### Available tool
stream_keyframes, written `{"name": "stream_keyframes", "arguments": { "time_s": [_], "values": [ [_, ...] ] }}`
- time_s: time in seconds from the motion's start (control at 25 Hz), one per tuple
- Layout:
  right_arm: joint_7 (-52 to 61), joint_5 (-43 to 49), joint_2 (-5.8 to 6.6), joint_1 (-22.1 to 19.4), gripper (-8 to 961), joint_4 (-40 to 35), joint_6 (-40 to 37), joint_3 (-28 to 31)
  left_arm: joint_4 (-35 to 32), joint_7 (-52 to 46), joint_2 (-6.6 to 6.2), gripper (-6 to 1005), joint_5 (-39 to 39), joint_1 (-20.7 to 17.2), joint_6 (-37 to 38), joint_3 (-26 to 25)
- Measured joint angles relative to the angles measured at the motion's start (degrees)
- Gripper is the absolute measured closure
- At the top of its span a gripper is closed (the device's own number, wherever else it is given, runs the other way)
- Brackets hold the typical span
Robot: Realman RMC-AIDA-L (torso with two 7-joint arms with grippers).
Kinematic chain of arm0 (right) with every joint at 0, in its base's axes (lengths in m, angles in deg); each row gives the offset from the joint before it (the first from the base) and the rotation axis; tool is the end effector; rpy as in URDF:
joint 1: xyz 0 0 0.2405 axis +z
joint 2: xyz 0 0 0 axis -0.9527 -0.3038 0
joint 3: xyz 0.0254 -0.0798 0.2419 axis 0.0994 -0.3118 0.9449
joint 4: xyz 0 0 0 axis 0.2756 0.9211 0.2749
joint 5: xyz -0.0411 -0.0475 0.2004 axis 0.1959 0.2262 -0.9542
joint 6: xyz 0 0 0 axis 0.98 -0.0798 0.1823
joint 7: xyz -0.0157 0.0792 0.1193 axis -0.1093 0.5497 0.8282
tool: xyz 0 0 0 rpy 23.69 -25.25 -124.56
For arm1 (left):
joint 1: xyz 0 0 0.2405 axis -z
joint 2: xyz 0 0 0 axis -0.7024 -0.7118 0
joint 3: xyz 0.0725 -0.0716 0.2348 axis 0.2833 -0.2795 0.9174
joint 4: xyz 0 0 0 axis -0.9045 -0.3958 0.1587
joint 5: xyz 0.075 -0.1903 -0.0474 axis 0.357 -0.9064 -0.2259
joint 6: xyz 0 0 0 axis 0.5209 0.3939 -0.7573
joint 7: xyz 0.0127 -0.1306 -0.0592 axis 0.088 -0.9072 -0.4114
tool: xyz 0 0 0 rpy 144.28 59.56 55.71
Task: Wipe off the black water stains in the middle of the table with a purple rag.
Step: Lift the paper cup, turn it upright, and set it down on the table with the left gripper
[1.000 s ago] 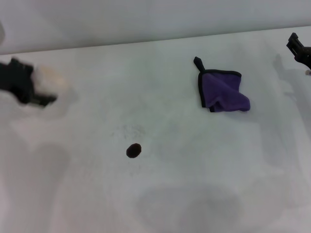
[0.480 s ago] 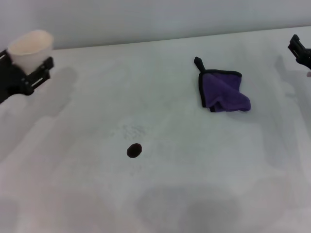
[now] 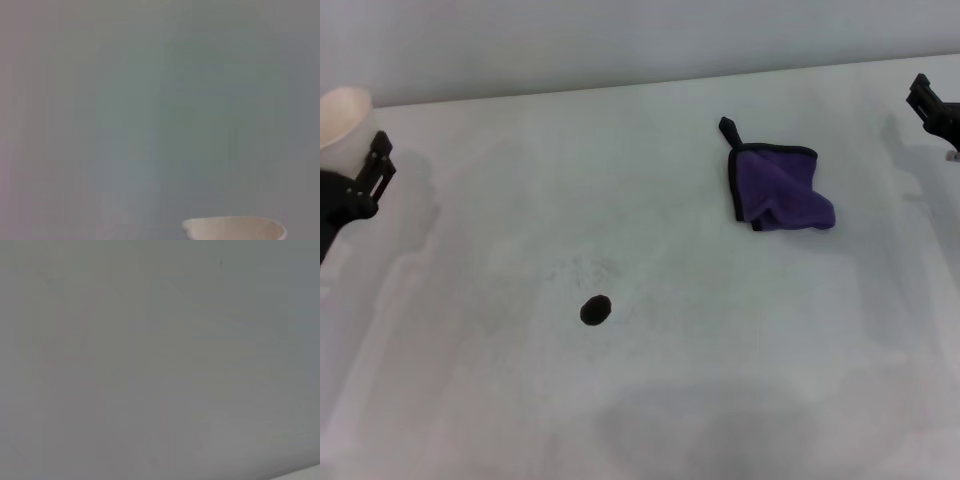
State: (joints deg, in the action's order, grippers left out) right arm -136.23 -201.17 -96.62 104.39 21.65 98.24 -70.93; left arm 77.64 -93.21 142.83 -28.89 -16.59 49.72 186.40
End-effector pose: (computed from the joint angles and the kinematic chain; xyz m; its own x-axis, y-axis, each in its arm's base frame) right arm 0.3817 0.3572 0.0172 0.5084 -0.1589 -0.8463 -0.8362 0.1437 -0.5293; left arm -0.3211 0.3284 -0.0317 0.6780 0.0276 0.7346 0.7067 -0.2993 -0.6410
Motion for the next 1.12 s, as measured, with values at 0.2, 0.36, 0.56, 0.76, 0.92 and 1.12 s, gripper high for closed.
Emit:
{"name": "stream_keyframes", "arguments": {
  "time_s": [0.2, 0.36, 0.56, 0.76, 0.92, 1.12],
  "values": [
    [0.00, 0.04, -0.07, -0.07, 97, 0.22, 0.02, -0.03, -4.28, 3.64, 0.18, 315, -4.09, 0.86, -9.27, -0.02],
    [0.00, 0.04, -0.12, -0.09, 97, 0.31, 0.02, -0.03, -4.88, 4.02, 0.18, 314, -3.90, 2.03, -13.96, 0.03],
    [0.00, 0.10, -0.12, -0.08, 97, 0.35, 0.02, -0.02, -5.56, 6.68, 0.17, 310, -3.42, 2.04, -15.18, 0.06],
    [0.00, 0.13, -0.16, -0.08, 97, 0.36, 0.02, -0.02, -6.17, 8.43, 0.21, 296, -3.40, 1.76, -15.53, 0.06],
    [0.00, 0.13, -0.21, -0.18, 97, 0.36, 0.02, -0.02, -6.48, 8.45, 0.23, 272, -1.79, 1.66, -16.04, 0.11],
    [0.00, 0.12, -0.21, -0.52, 96, 0.36, 0.02, -0.02, -6.74, 8.51, 0.24, 242, 1.18, 1.05, -16.15, 0.08]
  ]
}}
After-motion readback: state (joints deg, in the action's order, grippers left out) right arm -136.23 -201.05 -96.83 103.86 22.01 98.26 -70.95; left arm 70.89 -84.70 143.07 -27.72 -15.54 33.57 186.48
